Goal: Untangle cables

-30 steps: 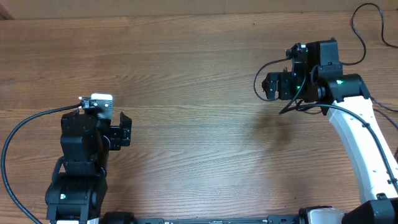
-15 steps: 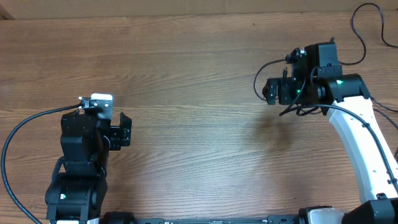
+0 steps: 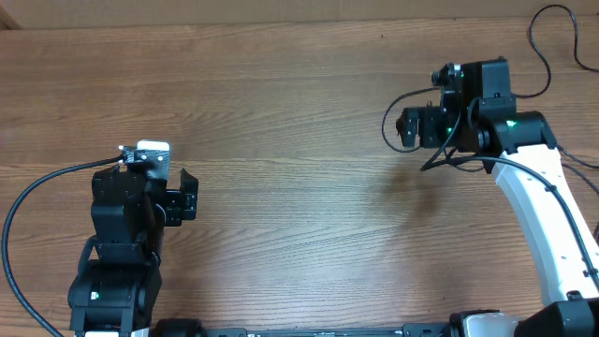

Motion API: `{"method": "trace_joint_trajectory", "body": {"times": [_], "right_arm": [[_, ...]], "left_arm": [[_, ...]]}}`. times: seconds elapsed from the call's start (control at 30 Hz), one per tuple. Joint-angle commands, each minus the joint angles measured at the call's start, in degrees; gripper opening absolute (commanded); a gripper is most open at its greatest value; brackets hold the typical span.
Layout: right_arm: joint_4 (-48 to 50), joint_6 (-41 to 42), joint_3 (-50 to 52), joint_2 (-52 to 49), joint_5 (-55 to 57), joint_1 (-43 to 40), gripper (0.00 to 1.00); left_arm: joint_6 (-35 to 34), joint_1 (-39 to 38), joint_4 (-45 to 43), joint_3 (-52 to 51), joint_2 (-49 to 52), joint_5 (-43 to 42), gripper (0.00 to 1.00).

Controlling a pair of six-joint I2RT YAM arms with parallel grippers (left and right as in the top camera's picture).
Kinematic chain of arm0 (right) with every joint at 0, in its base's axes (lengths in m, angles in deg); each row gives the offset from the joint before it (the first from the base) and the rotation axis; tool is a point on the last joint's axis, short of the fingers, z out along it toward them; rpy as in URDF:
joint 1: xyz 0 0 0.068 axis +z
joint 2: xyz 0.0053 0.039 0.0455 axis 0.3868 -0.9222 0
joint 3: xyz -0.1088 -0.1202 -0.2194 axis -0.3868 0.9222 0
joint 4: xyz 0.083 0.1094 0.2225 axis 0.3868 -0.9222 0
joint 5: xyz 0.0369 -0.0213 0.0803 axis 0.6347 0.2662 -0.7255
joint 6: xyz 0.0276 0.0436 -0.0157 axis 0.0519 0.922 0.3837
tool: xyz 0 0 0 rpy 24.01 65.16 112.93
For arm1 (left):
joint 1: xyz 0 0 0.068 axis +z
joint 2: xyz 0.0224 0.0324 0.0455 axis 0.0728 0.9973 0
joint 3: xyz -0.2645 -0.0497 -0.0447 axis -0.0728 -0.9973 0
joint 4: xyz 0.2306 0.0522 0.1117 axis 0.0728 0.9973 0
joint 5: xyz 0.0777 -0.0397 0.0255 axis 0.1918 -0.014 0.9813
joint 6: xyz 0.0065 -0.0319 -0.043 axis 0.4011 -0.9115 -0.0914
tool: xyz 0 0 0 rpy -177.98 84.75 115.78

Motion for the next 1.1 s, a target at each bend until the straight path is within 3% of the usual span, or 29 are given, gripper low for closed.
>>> {"method": "trace_joint_trajectory", "body": {"times": [0.0,0.3,0.67,1.07], "right_arm": [[4.70,-0.22,0.22,4.90,-0.52,0.72,1.00],[24.92,-0.22,8.44,23.19,4.28,0.17,1.00],[49.09,3.45,42.58,52.30,4.61,-4.48,1.00],[57.31,5.99,67.69,74.44,3.98,-6.29,1.00]], "left_arm": [[-0.61,0.28,-0.04,-0.39,-0.13,-0.22,1.00],[-0.61,0.28,-0.04,-0.39,-0.13,-0.22,0.99],[-0.61,0.28,-0.04,-0.39,-0.11,-0.22,0.99],[-0.61,0.28,-0.04,-0.39,-0.11,-0.22,0.99]]}}
